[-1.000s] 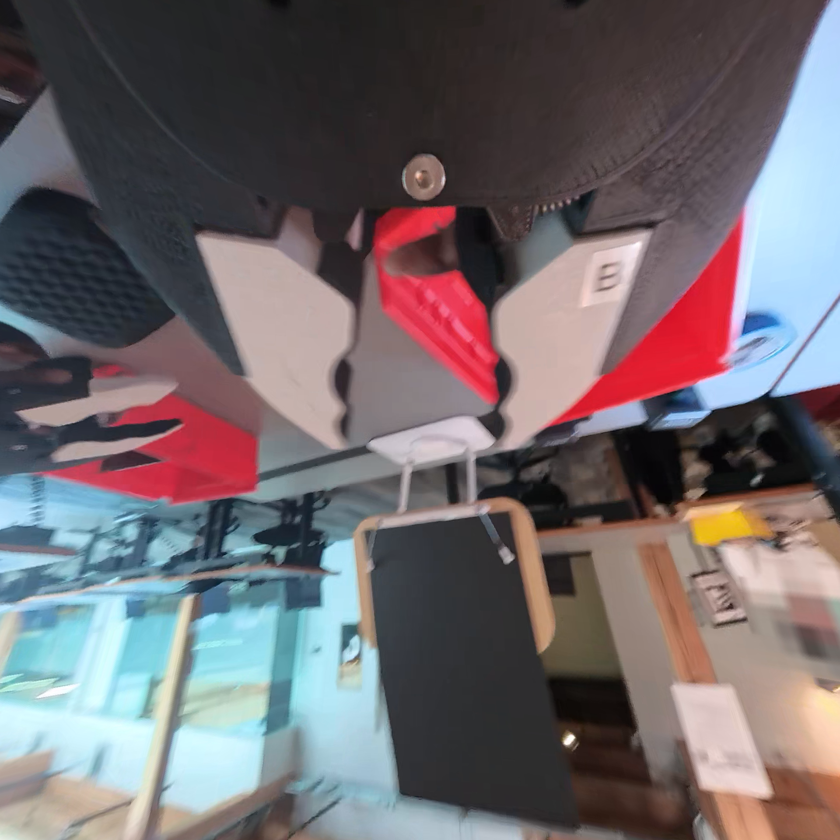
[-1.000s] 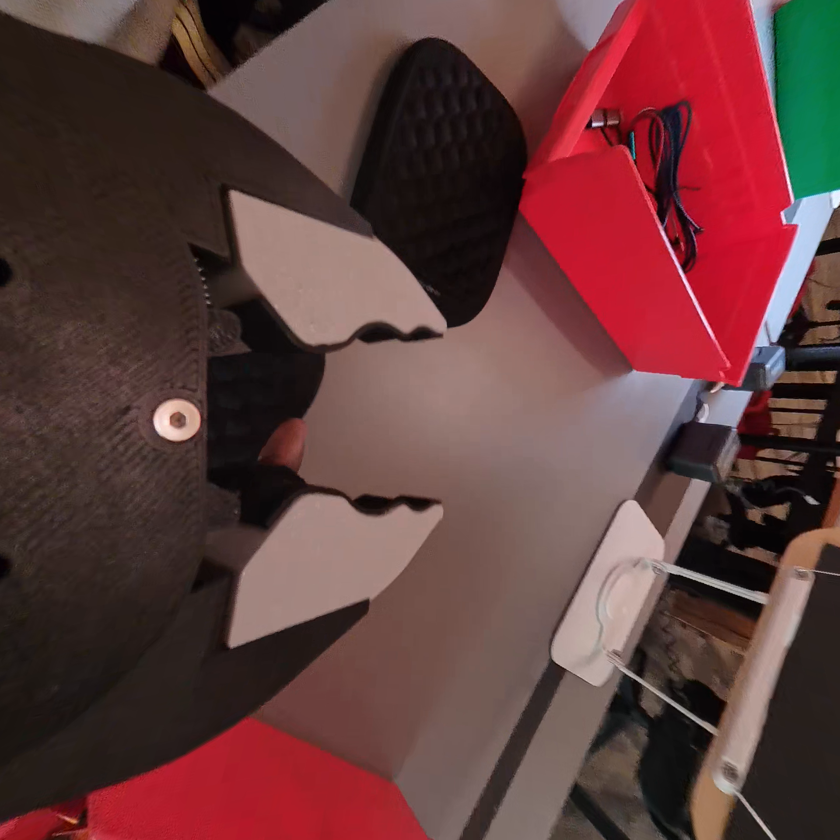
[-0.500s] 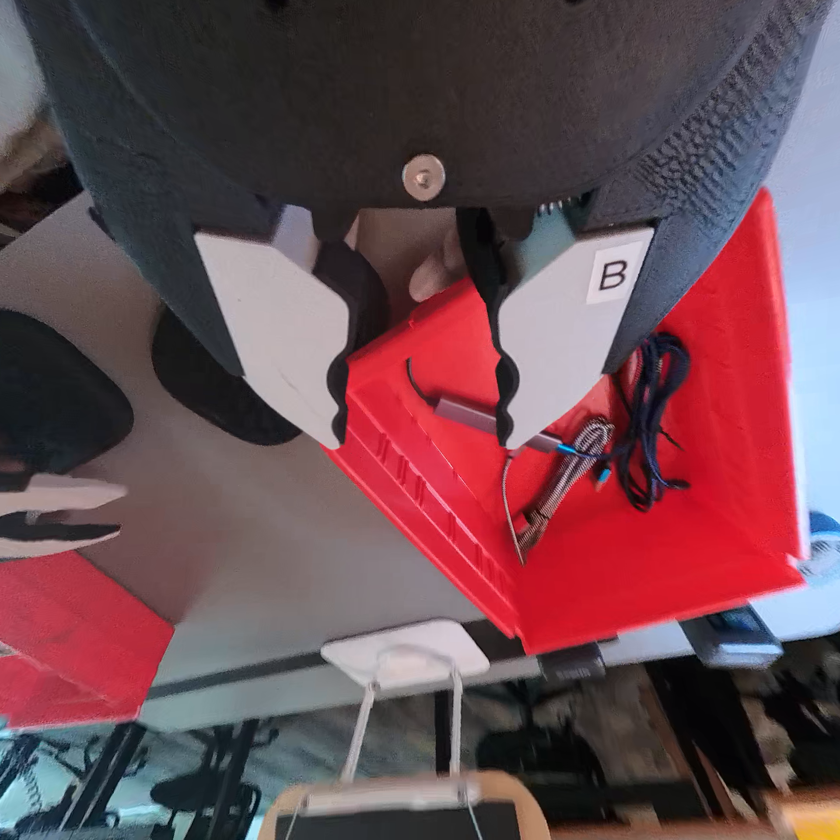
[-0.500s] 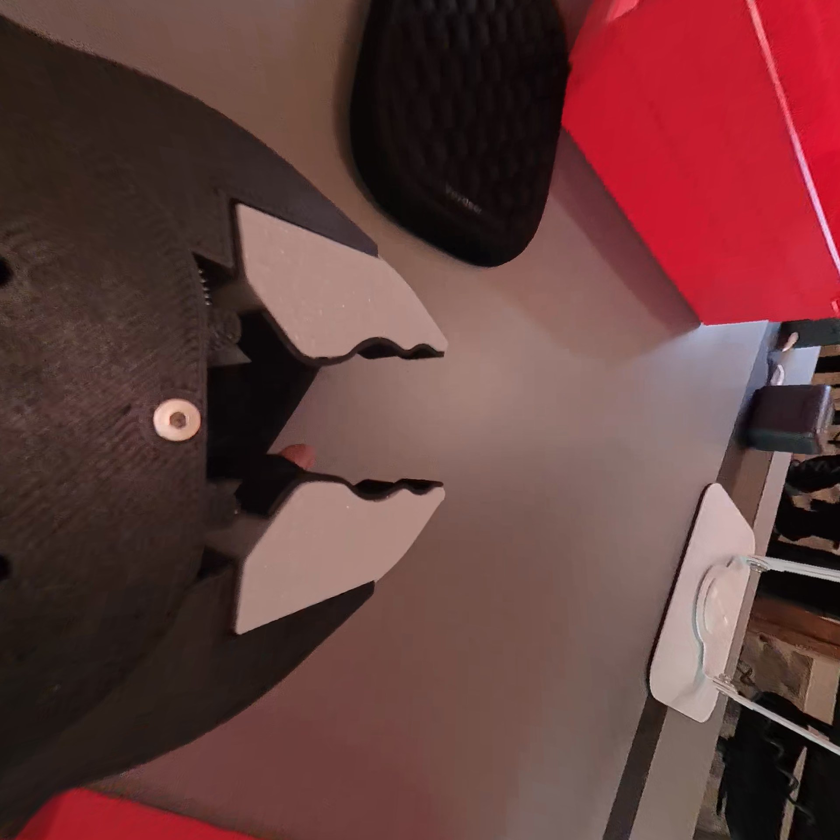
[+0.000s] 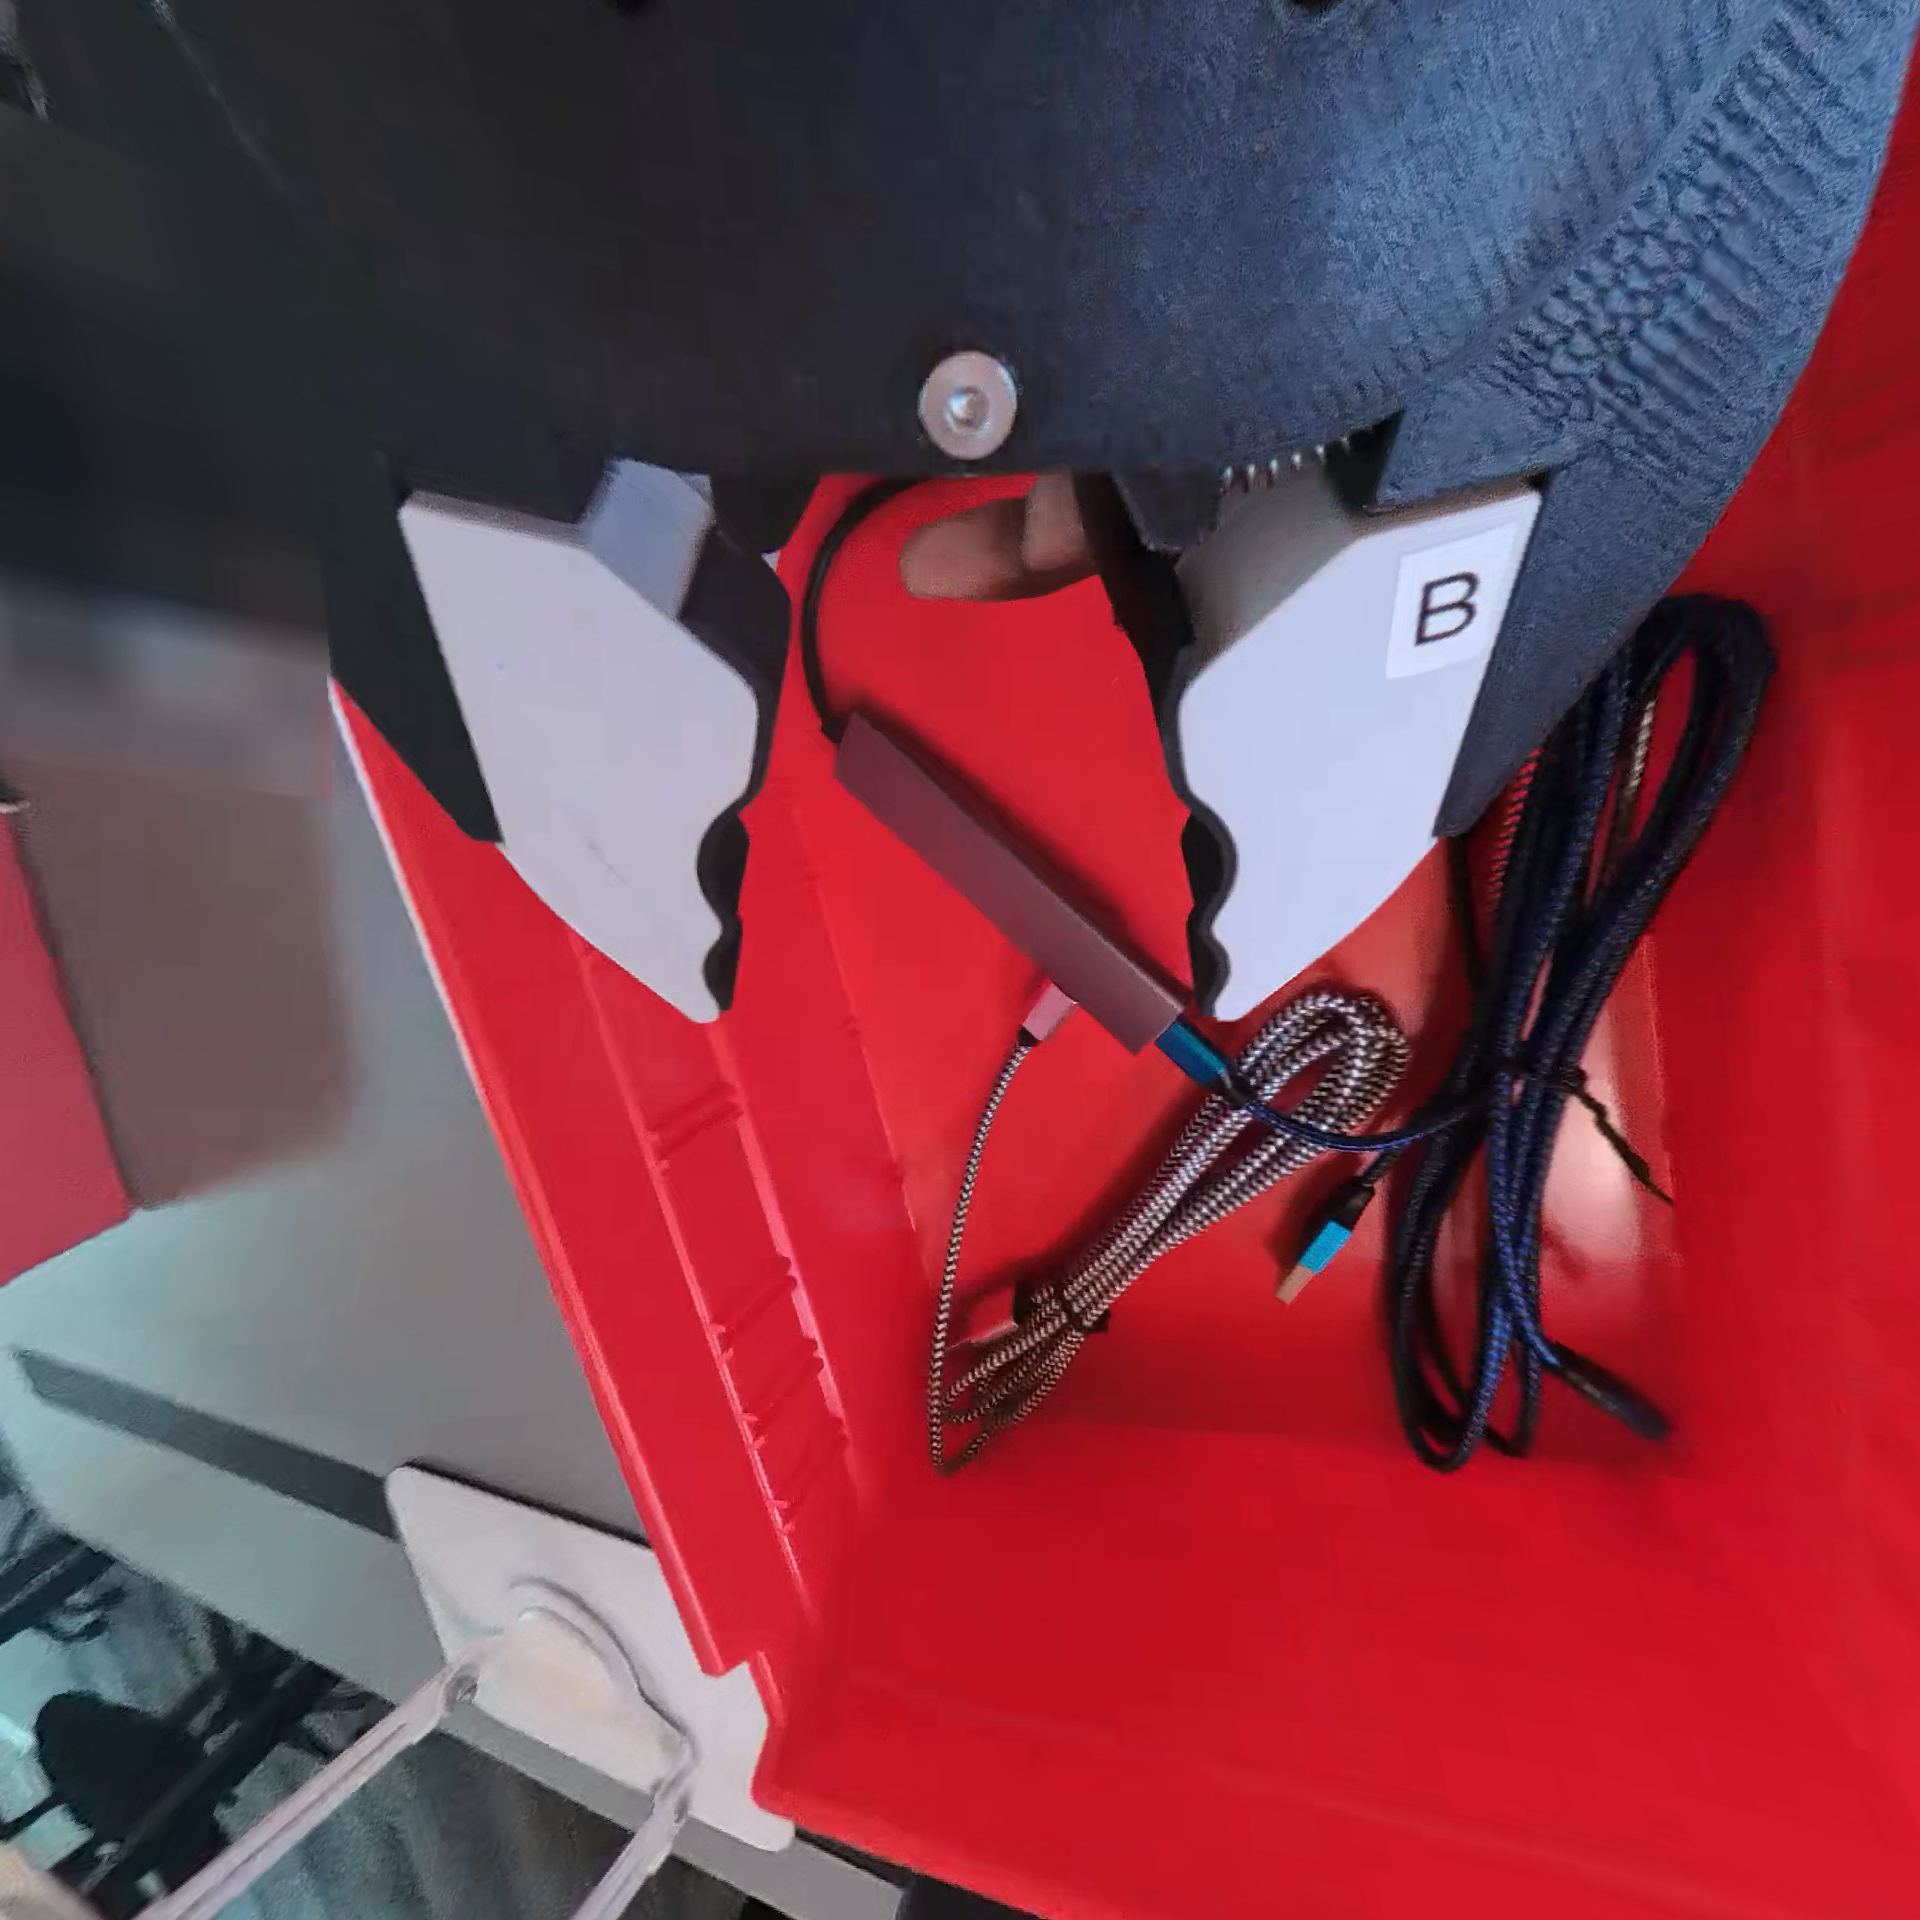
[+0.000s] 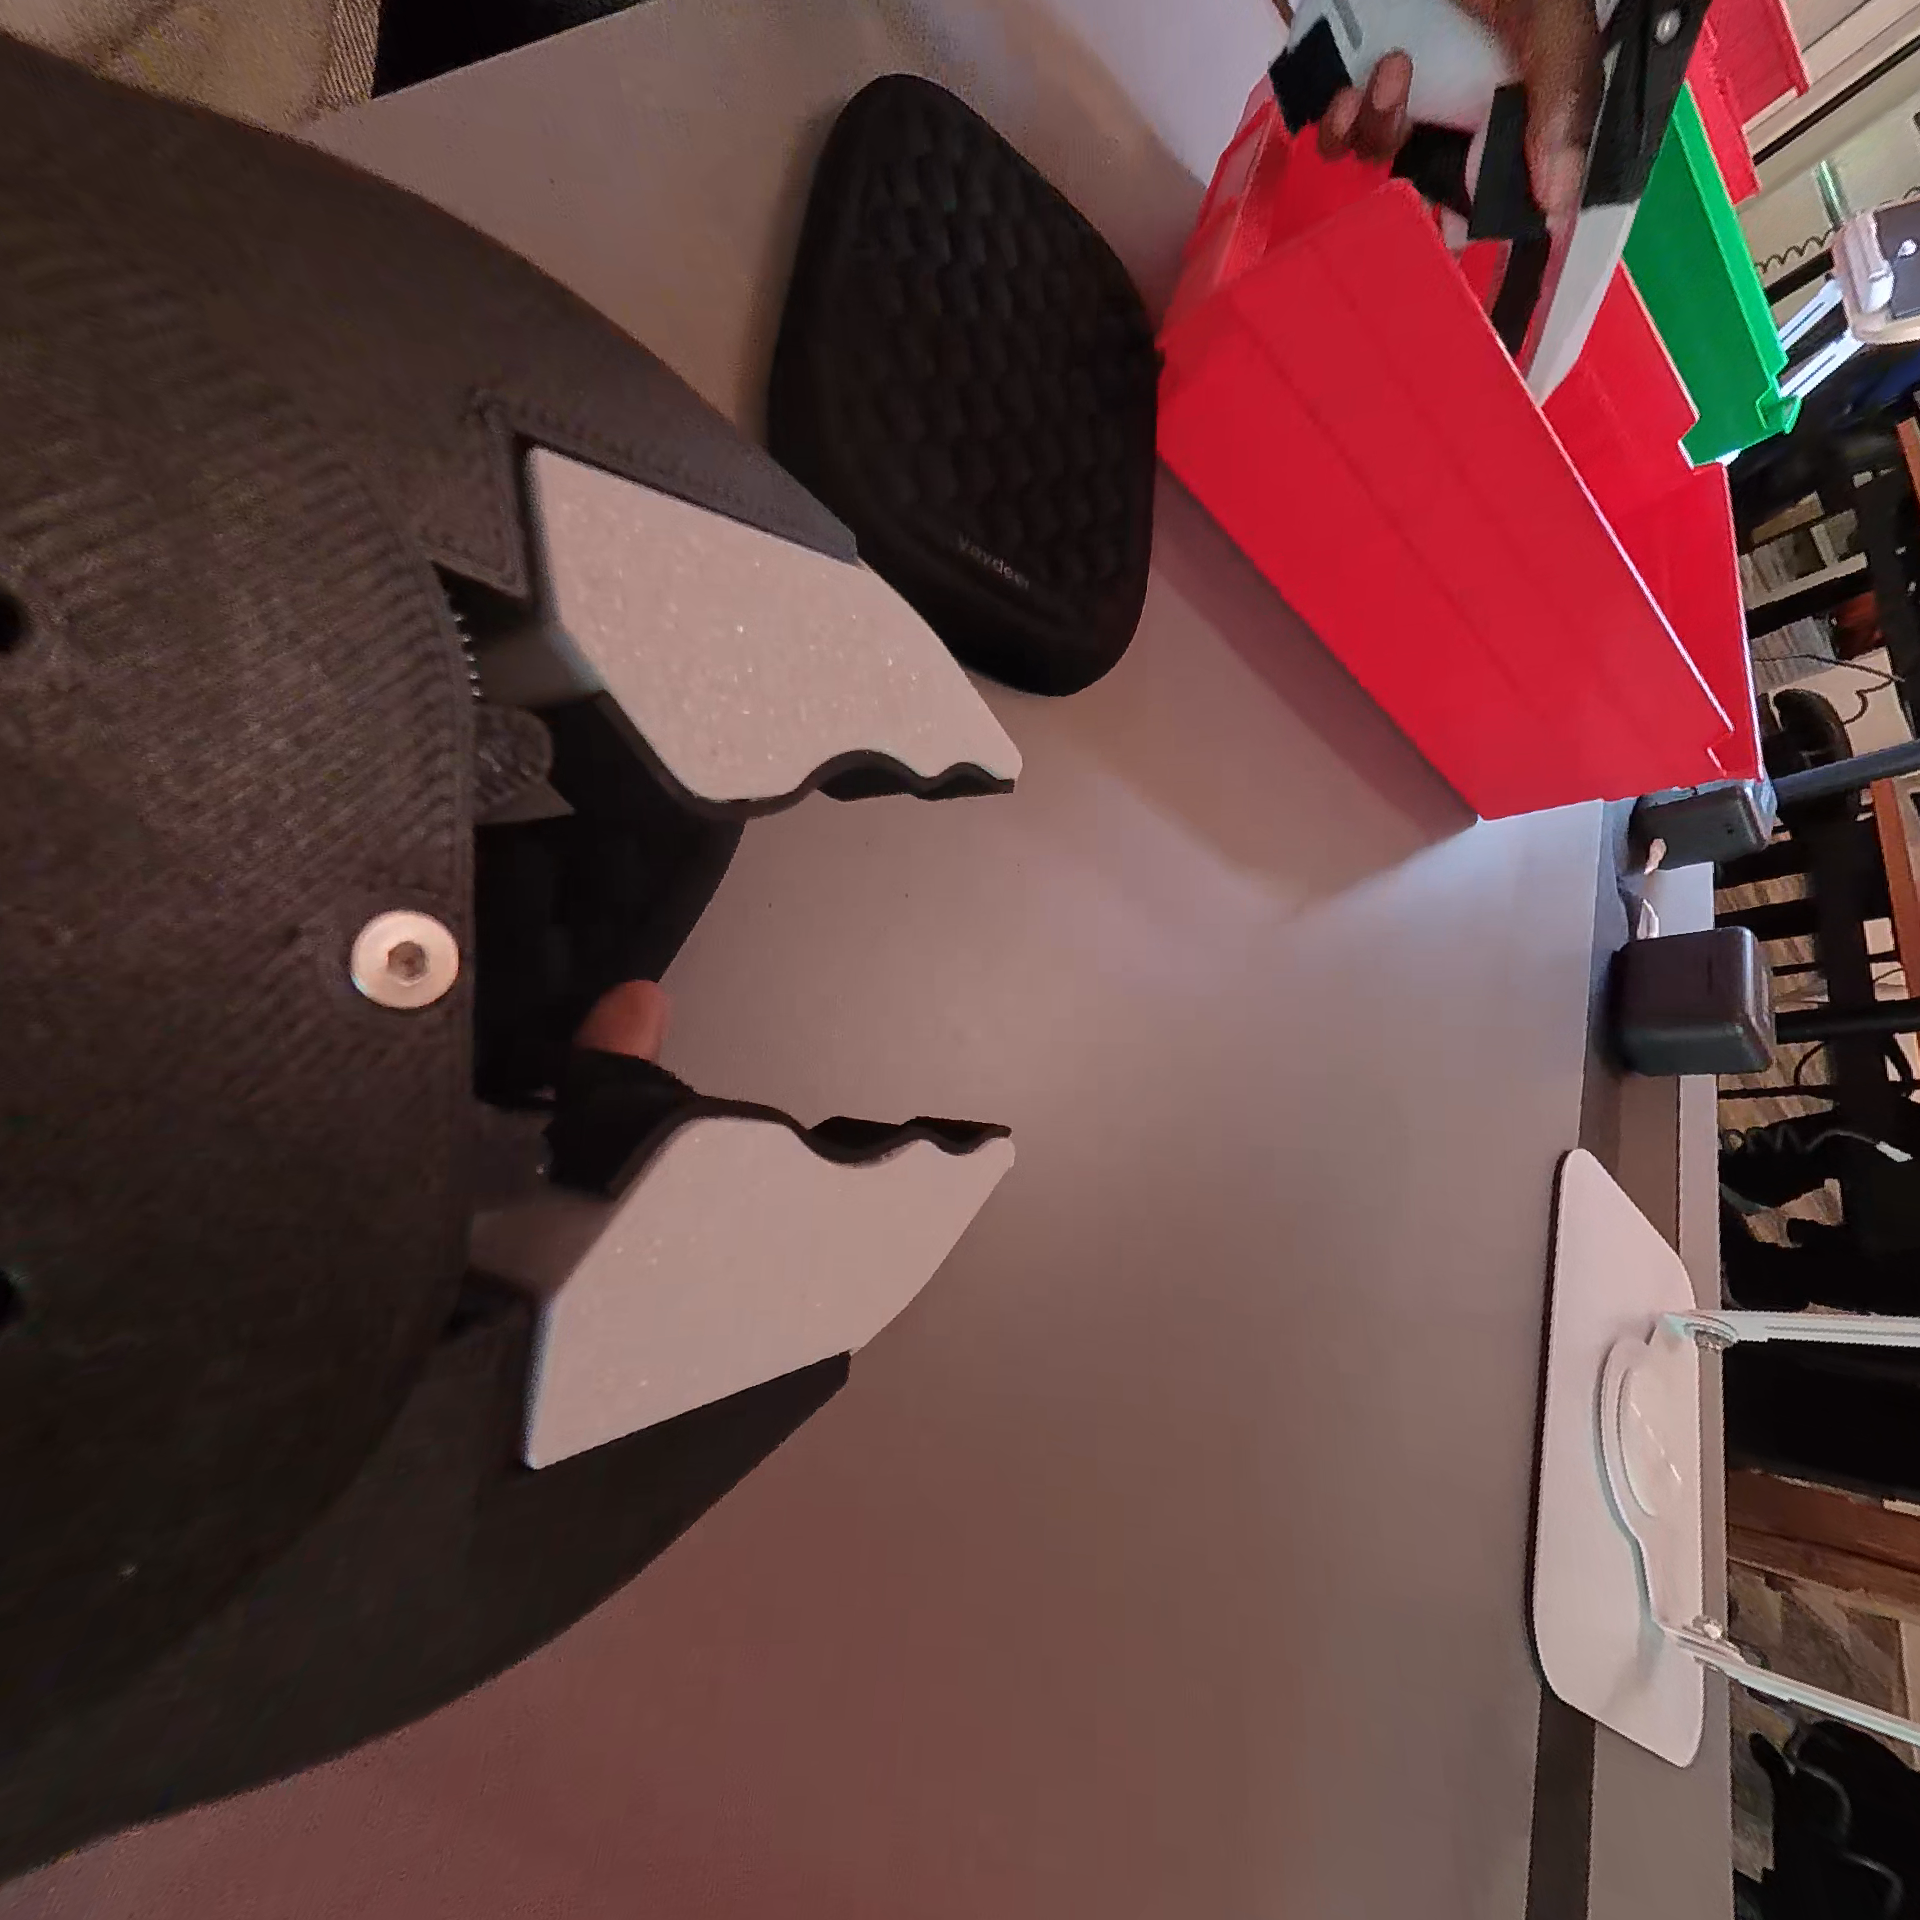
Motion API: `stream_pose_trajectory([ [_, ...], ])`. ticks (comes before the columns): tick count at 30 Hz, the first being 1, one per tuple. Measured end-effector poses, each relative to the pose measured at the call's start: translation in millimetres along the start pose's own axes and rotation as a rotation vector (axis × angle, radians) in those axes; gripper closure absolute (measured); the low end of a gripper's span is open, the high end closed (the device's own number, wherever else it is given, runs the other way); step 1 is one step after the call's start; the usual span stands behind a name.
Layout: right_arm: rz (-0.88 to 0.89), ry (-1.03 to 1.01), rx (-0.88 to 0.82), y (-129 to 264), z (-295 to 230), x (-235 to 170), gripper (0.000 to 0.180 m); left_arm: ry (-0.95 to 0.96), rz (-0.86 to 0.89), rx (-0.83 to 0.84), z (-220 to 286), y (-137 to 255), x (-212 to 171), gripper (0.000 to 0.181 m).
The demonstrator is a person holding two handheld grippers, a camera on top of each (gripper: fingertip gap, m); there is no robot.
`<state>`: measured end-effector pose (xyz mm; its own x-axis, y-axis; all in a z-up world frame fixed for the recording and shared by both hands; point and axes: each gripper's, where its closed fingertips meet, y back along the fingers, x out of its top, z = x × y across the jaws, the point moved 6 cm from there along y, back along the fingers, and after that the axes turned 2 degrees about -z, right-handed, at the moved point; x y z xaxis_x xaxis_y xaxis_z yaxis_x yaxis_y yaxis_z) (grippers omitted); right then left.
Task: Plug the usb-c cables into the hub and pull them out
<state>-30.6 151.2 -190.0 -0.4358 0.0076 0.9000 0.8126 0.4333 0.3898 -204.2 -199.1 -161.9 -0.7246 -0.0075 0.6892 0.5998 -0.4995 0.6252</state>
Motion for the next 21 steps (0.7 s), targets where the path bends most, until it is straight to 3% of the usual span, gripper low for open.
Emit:
stream_pose_trajectory([
  [9, -0.012, -0.029, -0.031, -1, 4, -1, 0.127, -0.022, -0.347, 0.054, -12, -33, -24, 0.109],
  [15, -0.047, 0.001, -0.054, -4, 2, -3, 0.128, -0.024, -0.331, 0.062, -16, -38, -18, 0.140],
  [21, -0.073, 0.016, -0.060, -7, 1, -5, 0.128, -0.133, -0.110, -0.033, -1, -20, -3, 0.165],
])
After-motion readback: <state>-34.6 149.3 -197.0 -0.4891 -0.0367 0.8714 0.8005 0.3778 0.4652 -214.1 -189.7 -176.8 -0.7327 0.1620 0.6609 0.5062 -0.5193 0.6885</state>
